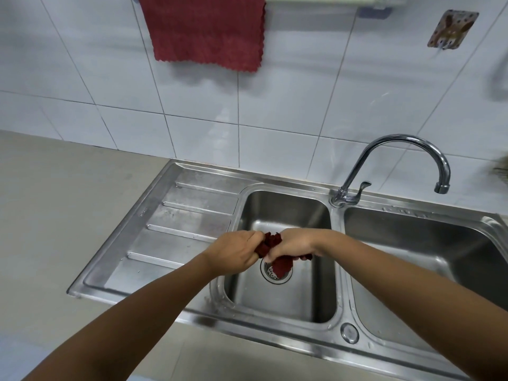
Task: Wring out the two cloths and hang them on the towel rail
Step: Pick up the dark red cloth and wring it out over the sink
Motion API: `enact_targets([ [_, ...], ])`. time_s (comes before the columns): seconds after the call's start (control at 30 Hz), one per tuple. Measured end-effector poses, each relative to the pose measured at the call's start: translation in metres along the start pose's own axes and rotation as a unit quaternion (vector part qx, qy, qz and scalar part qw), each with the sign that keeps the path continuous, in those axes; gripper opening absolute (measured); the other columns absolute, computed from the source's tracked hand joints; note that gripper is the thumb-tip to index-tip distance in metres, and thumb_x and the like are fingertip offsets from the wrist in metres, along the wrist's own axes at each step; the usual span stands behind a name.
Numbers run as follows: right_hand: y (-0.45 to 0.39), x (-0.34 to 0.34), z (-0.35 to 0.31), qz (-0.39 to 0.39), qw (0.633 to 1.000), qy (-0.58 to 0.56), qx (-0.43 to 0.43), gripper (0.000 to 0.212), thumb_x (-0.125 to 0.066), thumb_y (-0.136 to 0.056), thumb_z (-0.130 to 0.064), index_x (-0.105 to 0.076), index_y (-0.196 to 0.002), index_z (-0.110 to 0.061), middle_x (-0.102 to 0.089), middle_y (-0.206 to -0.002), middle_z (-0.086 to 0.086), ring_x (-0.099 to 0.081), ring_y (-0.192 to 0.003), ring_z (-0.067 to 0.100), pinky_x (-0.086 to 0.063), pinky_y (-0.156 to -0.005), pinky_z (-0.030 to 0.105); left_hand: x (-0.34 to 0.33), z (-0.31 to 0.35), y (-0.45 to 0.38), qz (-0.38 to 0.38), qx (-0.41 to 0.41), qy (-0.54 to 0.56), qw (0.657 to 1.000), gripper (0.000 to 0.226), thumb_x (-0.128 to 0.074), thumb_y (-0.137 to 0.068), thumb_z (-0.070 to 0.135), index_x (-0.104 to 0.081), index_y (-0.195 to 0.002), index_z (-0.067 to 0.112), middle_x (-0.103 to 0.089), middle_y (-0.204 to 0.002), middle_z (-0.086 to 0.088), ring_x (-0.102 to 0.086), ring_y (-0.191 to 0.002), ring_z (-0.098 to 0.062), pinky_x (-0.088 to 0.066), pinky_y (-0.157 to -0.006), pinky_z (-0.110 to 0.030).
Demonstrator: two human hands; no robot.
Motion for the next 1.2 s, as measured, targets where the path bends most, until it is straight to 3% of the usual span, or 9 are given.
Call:
enact_targets([
  [0.07, -0.007, -0.002, 0.001, 0.046, 0.996, 0.080, 0.002, 0.023, -0.072, -0.077, -0.034, -0.067, -0.083, -0.013, -0.070, -0.082, 0.007, -0.063, -0.069, 0.019, -0.051, -0.064, 0.029, 0.000, 0.004, -0.002, -0.031, 0.004, -0.018, 0.999, 0.027, -0.040, -0.095, 0.031, -0.049, -0.108, 0.009, -0.064, -0.090, -0.006, -0.056, -0.066, -0.021, -0.041, -0.056, -0.031],
  [0.1, -0.008, -0.002, 0.000, 0.064, 0.991, 0.120, 0.000, 0.022, -0.071, -0.075, -0.032, -0.067, -0.084, -0.013, -0.070, -0.084, 0.007, -0.063, -0.072, 0.020, -0.051, -0.066, 0.029, -0.001, 0.005, -0.002, -0.039, 0.009, -0.026, 0.999, 0.027, -0.042, -0.094, 0.030, -0.047, -0.111, 0.009, -0.065, -0.091, -0.007, -0.059, -0.067, -0.024, -0.042, -0.056, -0.031],
  [0.23, -0.005, -0.005, 0.000, 0.145, 0.954, 0.263, 0.002, 0.022, -0.065, -0.076, -0.036, -0.066, -0.088, -0.017, -0.066, -0.083, 0.002, -0.062, -0.075, 0.022, -0.043, -0.060, 0.027, -0.002, 0.007, -0.003, -0.040, 0.020, -0.042, 0.998, 0.043, -0.047, -0.088, 0.035, -0.041, -0.124, 0.010, -0.070, -0.087, -0.008, -0.063, -0.066, -0.029, -0.046, -0.056, -0.029],
  [0.43, -0.009, -0.012, 0.010, 0.254, 0.910, 0.327, 0.030, 0.021, -0.057, -0.081, -0.030, -0.066, -0.095, -0.018, -0.067, -0.089, 0.003, -0.064, -0.082, 0.026, -0.042, -0.063, 0.030, -0.010, 0.009, -0.012, -0.046, 0.056, -0.057, 0.996, 0.055, -0.052, -0.089, 0.049, -0.039, -0.130, 0.014, -0.071, -0.094, -0.003, -0.068, -0.073, -0.028, -0.056, -0.064, -0.036],
  [0.57, -0.014, -0.015, 0.020, 0.289, 0.895, 0.331, 0.078, 0.018, -0.049, -0.087, -0.026, -0.059, -0.099, -0.016, -0.067, -0.094, 0.007, -0.064, -0.082, 0.028, -0.041, -0.061, 0.032, -0.013, 0.010, -0.021, -0.090, 0.113, -0.079, 0.986, 0.033, -0.048, -0.094, 0.035, -0.049, -0.116, 0.010, -0.070, -0.094, -0.007, -0.068, -0.079, -0.030, -0.055, -0.070, -0.037],
  [0.7, -0.017, -0.018, 0.025, 0.300, 0.888, 0.334, 0.100, 0.021, -0.045, -0.091, -0.014, -0.053, -0.110, -0.015, -0.067, -0.095, 0.008, -0.063, -0.083, 0.029, -0.043, -0.063, 0.034, -0.009, 0.015, -0.027, -0.114, 0.150, -0.061, 0.980, 0.028, -0.051, -0.091, 0.034, -0.059, -0.102, 0.010, -0.070, -0.088, -0.008, -0.067, -0.078, -0.029, -0.051, -0.068, -0.033],
  [0.9, -0.014, -0.014, 0.032, 0.289, 0.847, 0.418, 0.156, 0.020, -0.043, -0.092, -0.010, -0.052, -0.109, -0.012, -0.066, -0.096, 0.010, -0.065, -0.082, 0.034, -0.037, -0.059, 0.035, -0.011, 0.022, -0.028, -0.159, 0.191, 0.062, 0.967, 0.030, -0.053, -0.083, 0.043, -0.056, -0.068, 0.017, -0.052, -0.057, 0.003, -0.054, -0.057, -0.021, -0.041, -0.054, -0.025],
  [1.2, -0.015, 0.000, 0.035, 0.264, 0.834, 0.461, 0.151, 0.022, -0.040, -0.095, -0.013, -0.050, -0.114, -0.012, -0.068, -0.096, 0.009, -0.066, -0.081, 0.033, -0.036, -0.058, 0.033, -0.018, 0.021, -0.037, -0.152, 0.200, 0.146, 0.957, 0.035, -0.053, -0.084, 0.040, -0.055, -0.058, 0.016, -0.052, -0.054, 0.003, -0.053, -0.055, -0.021, -0.038, -0.053, -0.026],
])
Point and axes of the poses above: each hand's wrist, its own y-axis away from the middle knuckle, its own x-axis out of the back of the hand, z = x × y, the point moved 2 cm from there along -y, towards the middle knuckle
